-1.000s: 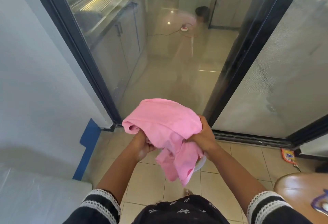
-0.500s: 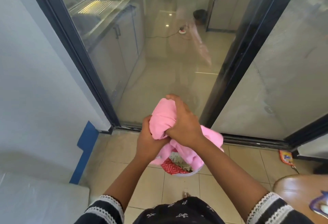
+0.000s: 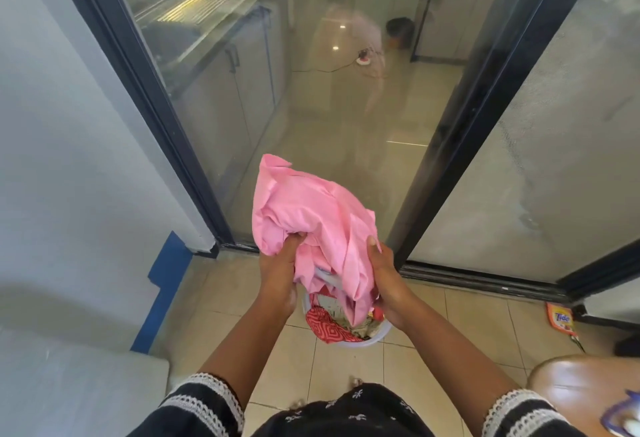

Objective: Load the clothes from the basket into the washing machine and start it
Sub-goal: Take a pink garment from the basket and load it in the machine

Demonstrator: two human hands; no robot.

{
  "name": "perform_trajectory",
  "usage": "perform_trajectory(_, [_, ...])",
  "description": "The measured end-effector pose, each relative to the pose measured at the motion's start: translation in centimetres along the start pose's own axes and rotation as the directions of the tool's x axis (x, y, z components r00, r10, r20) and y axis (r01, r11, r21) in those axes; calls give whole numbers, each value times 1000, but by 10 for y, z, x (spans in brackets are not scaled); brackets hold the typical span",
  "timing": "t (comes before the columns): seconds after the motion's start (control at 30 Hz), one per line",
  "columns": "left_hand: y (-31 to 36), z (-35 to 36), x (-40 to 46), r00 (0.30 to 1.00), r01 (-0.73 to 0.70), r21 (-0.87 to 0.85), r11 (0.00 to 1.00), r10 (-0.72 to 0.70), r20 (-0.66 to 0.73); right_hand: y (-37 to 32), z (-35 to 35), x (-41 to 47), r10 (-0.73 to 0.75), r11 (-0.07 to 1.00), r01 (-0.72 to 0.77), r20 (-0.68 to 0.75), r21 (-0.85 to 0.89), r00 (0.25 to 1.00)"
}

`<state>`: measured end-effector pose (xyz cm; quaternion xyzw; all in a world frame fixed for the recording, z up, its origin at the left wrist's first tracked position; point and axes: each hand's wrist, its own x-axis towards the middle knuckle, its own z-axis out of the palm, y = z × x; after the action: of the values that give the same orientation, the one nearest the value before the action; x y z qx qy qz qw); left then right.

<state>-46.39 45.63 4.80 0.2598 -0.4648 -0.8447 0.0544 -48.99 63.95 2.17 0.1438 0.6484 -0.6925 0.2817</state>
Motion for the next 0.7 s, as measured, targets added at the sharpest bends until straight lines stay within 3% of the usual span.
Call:
perform_trajectory(0.13, [-3,21,-3,992,79,-55,995,-73,104,-13,-17,-2,-16,926,-74,236,371,972])
perform_trajectory(0.27, [-6,37,0,974,140,-69,988,-125,187,-30,-37,-7,-39,871,-88,246,483,968])
perform_trajectory(0.47, [-3,61,-1,949,175,-139,975,-129,287,-50,-47,2,-88,830,-109,320,547,943])
perform_trajectory(0.7, [5,36,8,993,99,14,995,-100,62,-69,-66,33,-47,886,-120,344,449,938])
